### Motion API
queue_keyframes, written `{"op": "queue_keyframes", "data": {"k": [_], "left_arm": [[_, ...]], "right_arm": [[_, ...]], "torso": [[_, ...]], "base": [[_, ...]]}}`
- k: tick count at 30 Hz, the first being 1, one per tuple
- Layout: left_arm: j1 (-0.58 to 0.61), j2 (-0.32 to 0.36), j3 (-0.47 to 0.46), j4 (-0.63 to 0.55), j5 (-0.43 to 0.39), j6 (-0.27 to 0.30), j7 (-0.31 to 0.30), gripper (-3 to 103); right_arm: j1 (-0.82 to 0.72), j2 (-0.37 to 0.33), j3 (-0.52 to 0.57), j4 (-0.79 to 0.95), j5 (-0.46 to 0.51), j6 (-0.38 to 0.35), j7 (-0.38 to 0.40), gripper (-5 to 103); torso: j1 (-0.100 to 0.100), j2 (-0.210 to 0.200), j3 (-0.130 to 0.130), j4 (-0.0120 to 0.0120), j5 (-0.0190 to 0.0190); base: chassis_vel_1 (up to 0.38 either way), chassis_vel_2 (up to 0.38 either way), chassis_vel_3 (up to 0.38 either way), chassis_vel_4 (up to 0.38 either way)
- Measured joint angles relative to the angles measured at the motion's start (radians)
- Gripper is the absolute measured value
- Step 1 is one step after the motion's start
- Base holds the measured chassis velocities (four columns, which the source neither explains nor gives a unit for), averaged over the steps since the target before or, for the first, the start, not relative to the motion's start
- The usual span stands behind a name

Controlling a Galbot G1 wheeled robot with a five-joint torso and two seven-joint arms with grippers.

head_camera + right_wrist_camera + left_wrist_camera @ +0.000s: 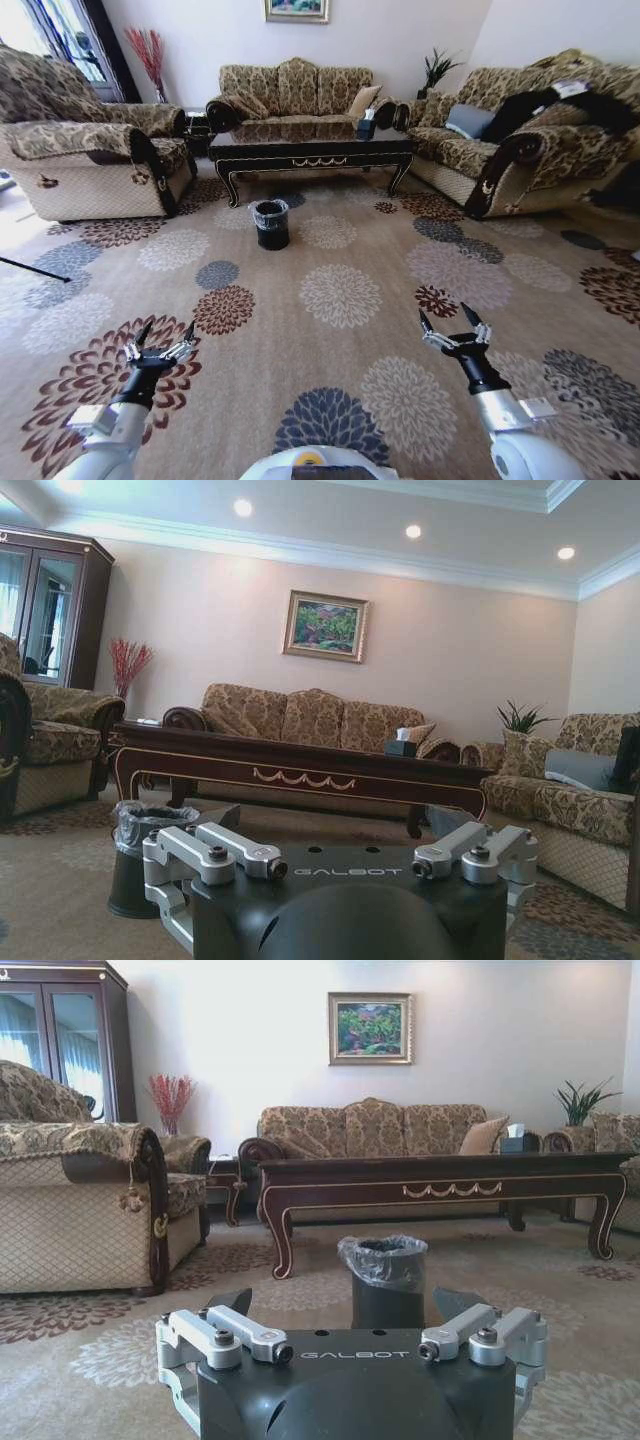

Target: Move to the front of the table and pick up the trash from the floor, then place it into the trash bin.

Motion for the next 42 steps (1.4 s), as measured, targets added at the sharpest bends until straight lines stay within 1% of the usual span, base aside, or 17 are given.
{"op": "queue_keyframes", "data": {"k": [4, 13, 26, 32, 35, 36, 40, 42], "left_arm": [[0.0, 0.0, 0.0, 0.0, 0.0, 0.0, 0.0, 100], [0.0, 0.0, 0.0, 0.0, 0.0, 0.0, 0.0, 100], [0.0, 0.0, 0.0, 0.0, 0.0, 0.0, 0.0, 100], [0.0, 0.0, 0.0, 0.0, 0.0, 0.0, 0.0, 100], [0.0, 0.0, 0.0, 0.0, 0.0, 0.0, 0.0, 100], [0.0, 0.0, 0.0, 0.0, 0.0, 0.0, 0.0, 100], [0.0, 0.0, 0.0, 0.0, 0.0, 0.0, 0.0, 100], [0.0, 0.0, 0.0, 0.0, 0.0, 0.0, 0.0, 100]], "right_arm": [[0.0, 0.0, 0.0, 0.0, 0.0, 0.0, 0.0, 100], [0.0, 0.0, 0.0, 0.0, 0.0, 0.0, 0.0, 100], [0.0, 0.0, 0.0, 0.0, 0.0, 0.0, 0.0, 100], [0.0, 0.0, 0.0, 0.0, 0.0, 0.0, 0.0, 100], [0.0, 0.0, 0.0, 0.0, 0.0, 0.0, 0.0, 100], [0.0, 0.0, 0.0, 0.0, 0.0, 0.0, 0.0, 100], [0.0, 0.0, 0.0, 0.0, 0.0, 0.0, 0.0, 100], [0.0, 0.0, 0.0, 0.0, 0.0, 0.0, 0.0, 100]], "torso": [[0.001, 0.02, 0.018, 0.0001, 0.0], [0.004, 0.037, 0.032, 0.0001, 0.0], [0.012, 0.094, 0.082, 0.0001, 0.0], [0.016, 0.113, 0.096, 0.0, 0.0], [0.021, 0.131, 0.109, 0.0001, 0.0], [0.021, 0.131, 0.109, 0.0001, 0.0], [0.024, 0.151, 0.126, 0.0001, 0.0], [0.026, 0.157, 0.13, 0.0001, 0.0]], "base": [[0.0, 0.0, 0.0, 0.0], [0.0, 0.0, 0.0, 0.0], [0.0, 0.0, 0.0, 0.0], [0.0, 0.0, 0.0, 0.0], [0.0, 0.0, 0.0, 0.0], [0.0, 0.0, 0.0, 0.0], [0.0, 0.0, 0.0, 0.0], [0.0, 0.0, 0.0, 0.0]]}}
